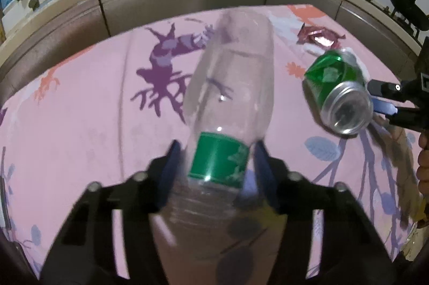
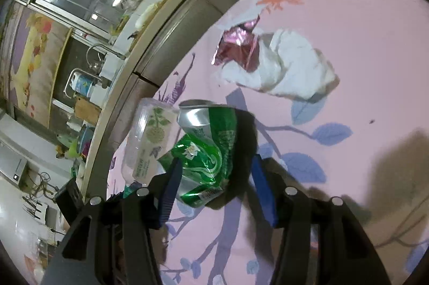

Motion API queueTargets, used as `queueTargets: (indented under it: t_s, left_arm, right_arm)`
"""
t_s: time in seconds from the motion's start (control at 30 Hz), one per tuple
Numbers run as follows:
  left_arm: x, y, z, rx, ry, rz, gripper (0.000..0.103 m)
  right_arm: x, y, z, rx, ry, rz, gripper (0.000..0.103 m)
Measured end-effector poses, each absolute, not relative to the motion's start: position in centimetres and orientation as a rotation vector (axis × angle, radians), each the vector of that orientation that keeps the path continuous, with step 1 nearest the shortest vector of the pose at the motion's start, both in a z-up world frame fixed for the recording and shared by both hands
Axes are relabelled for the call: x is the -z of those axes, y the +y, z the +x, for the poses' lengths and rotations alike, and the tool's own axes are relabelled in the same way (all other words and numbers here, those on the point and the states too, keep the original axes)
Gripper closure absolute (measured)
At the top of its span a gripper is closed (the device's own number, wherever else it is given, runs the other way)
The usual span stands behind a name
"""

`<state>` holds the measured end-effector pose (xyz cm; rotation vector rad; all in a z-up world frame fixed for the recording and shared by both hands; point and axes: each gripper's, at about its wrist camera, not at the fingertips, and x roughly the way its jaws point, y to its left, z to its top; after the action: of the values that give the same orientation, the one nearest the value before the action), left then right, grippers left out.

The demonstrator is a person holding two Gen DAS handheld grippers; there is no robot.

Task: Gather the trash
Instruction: 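Grasp the clear plastic bottle with the left tool while the right grasps the green can, then carry the bottle and green can over the white bin and open both tools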

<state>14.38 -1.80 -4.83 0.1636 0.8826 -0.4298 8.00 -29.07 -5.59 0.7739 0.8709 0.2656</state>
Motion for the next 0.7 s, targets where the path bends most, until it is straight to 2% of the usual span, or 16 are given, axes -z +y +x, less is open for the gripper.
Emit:
queueTargets:
  t_s: [0.07, 0.1, 0.13, 0.2, 0.47, 0.7]
  left_arm:
    - [5.0, -1.5, 14.3, 0.434, 0.89, 0.142, 0.064]
    - [4.9, -1.3, 14.2, 0.429, 0.889, 0.138, 0.064]
    - [4.9, -1.1, 14.1, 0.428, 0.89, 0.131, 0.064]
    - [4.7, -0.8, 13.6, 0.425, 0.89, 0.11, 0.064]
    - [2.8, -1.0, 9.8, 0.499, 0.853, 0.036, 0.064]
    - [1.0, -6.5, 7.0, 0.674, 0.838, 0.065, 0.064]
  right_arm:
    - [5.8, -28.5, 8.4, -0.274, 0.874, 0.761, 0.056]
    - [5.8, -28.3, 8.6, -0.278, 0.877, 0.759, 0.065]
    - [6.0, -28.1, 8.9, -0.288, 0.887, 0.764, 0.079]
    - [6.6, -27.9, 9.2, -0.317, 0.91, 0.794, 0.092]
    - [4.9, -28.4, 6.4, -0.355, 0.835, 0.784, 0.097]
    - [3.8, -32.7, 2.2, -0.299, 0.735, 0.841, 0.098]
